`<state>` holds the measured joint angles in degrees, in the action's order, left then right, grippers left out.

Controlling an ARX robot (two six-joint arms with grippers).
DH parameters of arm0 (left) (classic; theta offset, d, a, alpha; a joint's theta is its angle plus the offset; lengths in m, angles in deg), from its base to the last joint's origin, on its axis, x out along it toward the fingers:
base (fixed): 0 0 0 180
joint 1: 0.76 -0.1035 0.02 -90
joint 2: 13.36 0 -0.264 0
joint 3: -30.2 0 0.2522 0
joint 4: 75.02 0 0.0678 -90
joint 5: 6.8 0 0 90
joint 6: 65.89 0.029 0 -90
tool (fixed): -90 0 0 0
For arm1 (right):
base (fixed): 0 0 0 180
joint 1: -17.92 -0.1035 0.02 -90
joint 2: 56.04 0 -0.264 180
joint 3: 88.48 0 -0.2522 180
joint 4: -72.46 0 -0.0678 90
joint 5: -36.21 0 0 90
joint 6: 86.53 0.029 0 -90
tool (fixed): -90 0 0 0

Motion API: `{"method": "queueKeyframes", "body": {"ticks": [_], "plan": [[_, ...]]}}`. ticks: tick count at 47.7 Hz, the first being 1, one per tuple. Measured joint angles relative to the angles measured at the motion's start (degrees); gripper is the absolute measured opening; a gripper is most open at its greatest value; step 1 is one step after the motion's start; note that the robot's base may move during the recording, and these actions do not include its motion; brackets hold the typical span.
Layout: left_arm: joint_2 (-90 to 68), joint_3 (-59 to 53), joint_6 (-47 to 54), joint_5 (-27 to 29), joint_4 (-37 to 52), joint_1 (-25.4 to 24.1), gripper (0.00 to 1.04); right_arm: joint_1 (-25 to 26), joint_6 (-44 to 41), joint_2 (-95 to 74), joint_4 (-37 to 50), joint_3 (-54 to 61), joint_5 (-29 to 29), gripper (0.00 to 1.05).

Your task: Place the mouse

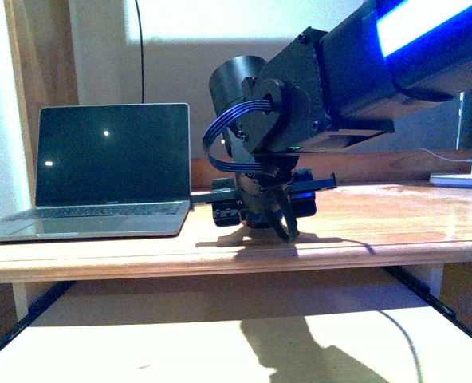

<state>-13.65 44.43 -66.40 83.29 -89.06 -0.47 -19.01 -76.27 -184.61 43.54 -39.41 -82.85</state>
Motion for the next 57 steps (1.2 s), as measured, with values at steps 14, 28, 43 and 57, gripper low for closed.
{"method": "queueKeyframes", "body": {"ticks": [14,28,43,57], "plan": [[0.0,0.0,0.02,0.0,0.0,0.0,0.97,1.53,2.89,4.11,9.05,7.5,2.49,0.97],[0.0,0.0,0.0,0.0,0.0,0.0,0.97,9.03,5.53,27.96,24.85,33.07,13.4,0.97],[0.0,0.0,0.02,-0.02,0.0,0.0,0.97,16.9,6.62,52.59,37.44,69.09,31.76,0.97],[0.0,0.0,0.02,0.0,0.0,0.0,0.97,24.96,3.63,66.79,41.57,94.73,47.47,0.97]]}}
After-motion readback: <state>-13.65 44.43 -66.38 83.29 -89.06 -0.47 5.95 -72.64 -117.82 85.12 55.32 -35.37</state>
